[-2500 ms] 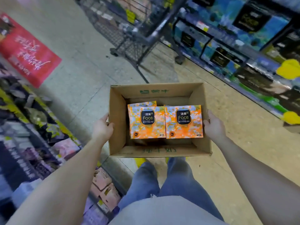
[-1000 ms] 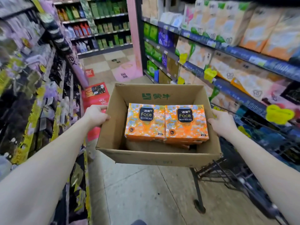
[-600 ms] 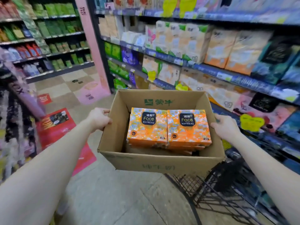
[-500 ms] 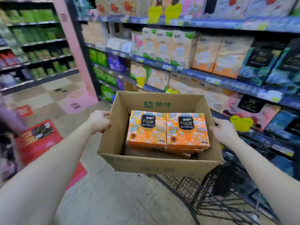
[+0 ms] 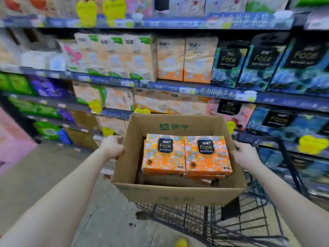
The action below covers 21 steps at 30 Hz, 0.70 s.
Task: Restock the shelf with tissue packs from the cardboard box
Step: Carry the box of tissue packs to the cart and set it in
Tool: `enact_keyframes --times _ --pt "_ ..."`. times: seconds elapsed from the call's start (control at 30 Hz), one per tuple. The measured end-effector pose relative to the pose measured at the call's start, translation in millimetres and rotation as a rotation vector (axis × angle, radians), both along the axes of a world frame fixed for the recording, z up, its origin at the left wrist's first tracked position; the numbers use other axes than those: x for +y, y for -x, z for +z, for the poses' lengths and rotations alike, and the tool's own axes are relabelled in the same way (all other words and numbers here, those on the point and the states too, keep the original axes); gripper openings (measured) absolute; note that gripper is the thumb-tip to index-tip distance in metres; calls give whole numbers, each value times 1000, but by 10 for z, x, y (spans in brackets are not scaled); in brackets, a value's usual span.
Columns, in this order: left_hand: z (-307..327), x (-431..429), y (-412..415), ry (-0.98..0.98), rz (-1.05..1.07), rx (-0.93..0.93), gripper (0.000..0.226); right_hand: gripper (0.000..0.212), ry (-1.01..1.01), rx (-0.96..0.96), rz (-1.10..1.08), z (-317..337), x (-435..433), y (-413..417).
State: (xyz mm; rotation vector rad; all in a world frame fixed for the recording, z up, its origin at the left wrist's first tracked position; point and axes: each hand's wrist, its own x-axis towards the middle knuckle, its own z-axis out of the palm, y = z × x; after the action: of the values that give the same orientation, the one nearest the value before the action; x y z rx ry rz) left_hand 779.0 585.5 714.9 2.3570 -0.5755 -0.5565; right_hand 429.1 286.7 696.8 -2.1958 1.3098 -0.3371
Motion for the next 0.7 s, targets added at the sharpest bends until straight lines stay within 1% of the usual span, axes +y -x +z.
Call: enact_keyframes --times 0.07,0.17,0.3,0.4,0.53,0.63,0.7 --pt "-225 -279 -172 -36 -32 11 52 33 -25 29 -42 -199 -158 -40" --pt "-547 -646 -369 -102 -82 23 59 35 -65 62 -106 -552 -374 -88" --pt "-929 -957 -487 -191 -152 -2 55 27 -120 99 -128 -1004 -536 -128" --pt "-1226 -1099 -577 -276 -185 -19 50 26 -169 127 -180 -1337 -590 -123" --pt "-1613 -1231 -670 -316 -241 26 60 29 -255 175 -232 -1746 -593 -109" --pt "-1876 -1312 -738 -358 -316 21 55 34 -298 193 -280 -2003 -557 -132" --pt "-2040 -1371 -778 -398 -340 15 57 34 -308 202 -310 -2155 -533 -149"
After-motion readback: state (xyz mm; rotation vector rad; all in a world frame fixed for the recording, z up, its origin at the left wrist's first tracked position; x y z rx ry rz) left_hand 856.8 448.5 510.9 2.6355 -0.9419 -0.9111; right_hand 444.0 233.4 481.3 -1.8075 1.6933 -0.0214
